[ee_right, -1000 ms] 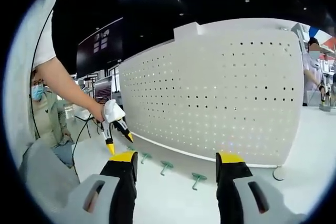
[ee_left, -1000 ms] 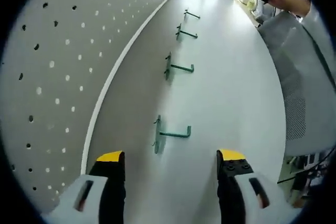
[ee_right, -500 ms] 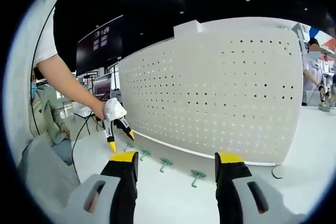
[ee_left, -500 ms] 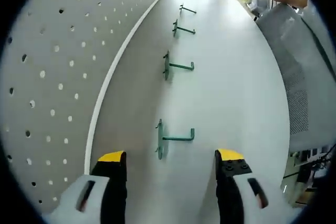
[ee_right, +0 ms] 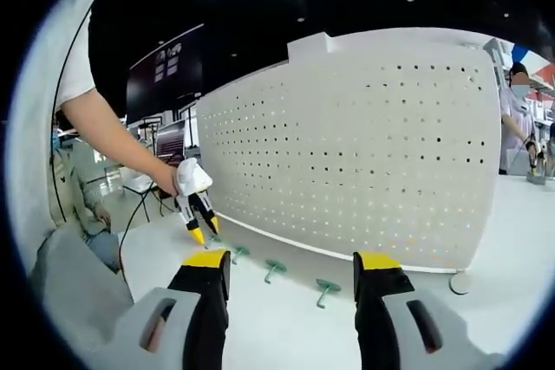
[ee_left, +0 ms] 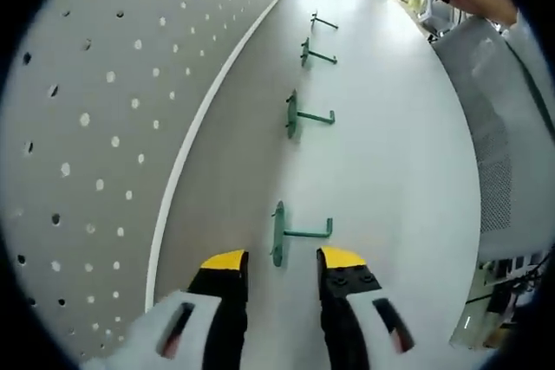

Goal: Insert the hook assembly into the mounting plate slot until the hook locks in place.

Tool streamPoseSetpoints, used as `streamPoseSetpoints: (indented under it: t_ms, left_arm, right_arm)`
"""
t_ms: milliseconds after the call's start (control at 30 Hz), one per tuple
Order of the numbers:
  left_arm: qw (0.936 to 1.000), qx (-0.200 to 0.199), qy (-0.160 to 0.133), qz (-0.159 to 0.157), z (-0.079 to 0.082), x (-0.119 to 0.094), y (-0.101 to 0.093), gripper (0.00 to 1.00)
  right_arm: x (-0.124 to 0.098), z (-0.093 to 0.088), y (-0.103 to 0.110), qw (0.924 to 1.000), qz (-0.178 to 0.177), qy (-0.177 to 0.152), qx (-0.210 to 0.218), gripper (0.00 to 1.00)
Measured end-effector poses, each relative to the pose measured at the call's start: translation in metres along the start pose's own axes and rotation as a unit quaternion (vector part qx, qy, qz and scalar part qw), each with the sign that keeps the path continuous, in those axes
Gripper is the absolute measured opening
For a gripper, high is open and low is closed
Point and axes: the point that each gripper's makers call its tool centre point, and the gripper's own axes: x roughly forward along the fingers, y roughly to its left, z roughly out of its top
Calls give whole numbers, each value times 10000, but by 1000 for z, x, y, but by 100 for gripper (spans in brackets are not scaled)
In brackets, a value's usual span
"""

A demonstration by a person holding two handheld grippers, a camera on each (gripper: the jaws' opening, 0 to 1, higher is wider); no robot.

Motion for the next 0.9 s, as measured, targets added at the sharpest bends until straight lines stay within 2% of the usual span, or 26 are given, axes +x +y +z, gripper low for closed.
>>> streamPoseSetpoints:
  t_ms: [200,367,900]
  left_arm:
    - [10000,5,20,63,1,0,0,17]
    - [9997,-188,-6,159,1,1,3,12]
    - [9988,-242,159,384,2,2,8,4]
  right_arm:
    - [1,0,0,10000,0,-8,0,55]
    - [1,-1,0,10000,18,6,24,55]
    - [-1,-2,-1,10000,24,3,97,53]
